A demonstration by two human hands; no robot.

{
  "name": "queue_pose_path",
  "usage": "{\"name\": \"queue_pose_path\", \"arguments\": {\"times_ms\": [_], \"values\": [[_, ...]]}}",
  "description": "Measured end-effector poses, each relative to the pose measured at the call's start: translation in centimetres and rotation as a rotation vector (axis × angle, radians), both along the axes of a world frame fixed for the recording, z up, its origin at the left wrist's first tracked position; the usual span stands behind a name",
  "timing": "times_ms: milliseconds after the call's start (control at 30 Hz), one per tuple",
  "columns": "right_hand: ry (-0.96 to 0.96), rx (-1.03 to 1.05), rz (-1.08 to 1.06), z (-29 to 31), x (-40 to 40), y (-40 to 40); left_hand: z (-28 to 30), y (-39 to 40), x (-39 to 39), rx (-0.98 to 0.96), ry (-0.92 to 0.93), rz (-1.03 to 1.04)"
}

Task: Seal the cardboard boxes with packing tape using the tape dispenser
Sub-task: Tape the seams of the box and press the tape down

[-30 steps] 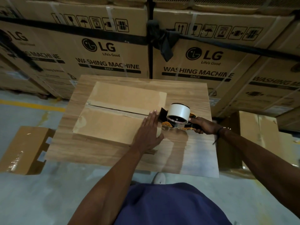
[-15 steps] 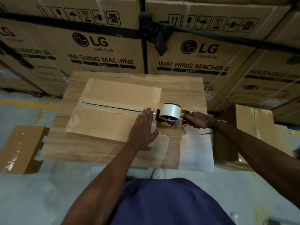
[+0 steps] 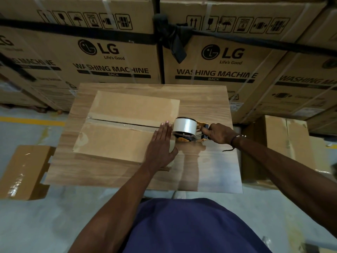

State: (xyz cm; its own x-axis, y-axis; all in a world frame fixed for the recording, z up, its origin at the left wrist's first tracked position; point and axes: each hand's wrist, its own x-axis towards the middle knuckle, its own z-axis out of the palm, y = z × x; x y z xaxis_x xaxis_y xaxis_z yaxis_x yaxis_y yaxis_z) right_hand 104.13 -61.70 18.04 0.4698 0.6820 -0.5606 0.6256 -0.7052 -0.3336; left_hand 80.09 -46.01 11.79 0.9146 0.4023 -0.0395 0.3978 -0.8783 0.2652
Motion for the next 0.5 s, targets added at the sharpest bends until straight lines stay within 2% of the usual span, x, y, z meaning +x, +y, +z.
{"name": "queue_pose_path", "arguments": {"times_ms": [100, 233, 333, 467, 500], "values": [[-0.038, -0.023, 0.007, -0.5, -0.4, -0.5, 0.2, -0.1, 0.1, -0.007, 0.005, -0.004], [-0.022, -0.071, -0.158, -1.4, -0.6, -0.9, 0.3, -0.2, 0.1, -0.015, -0.01, -0.001], [-0.042, -0.108, -0.384, -2.3, 0.4, -3.2, 0.2, -0.4, -0.2, -0.002, -0.004, -0.014], [-0.088, 0.045, -0.44, -5.4, 0.6, -5.3, 0.1, -0.5, 0.0, 0.001, 0.014, -0.019], [-0.104, 0.095, -0.518, -5.3, -0.2, -5.2, 0.2, -0.6, 0.1, 0.005, 0.015, -0.021]]}}
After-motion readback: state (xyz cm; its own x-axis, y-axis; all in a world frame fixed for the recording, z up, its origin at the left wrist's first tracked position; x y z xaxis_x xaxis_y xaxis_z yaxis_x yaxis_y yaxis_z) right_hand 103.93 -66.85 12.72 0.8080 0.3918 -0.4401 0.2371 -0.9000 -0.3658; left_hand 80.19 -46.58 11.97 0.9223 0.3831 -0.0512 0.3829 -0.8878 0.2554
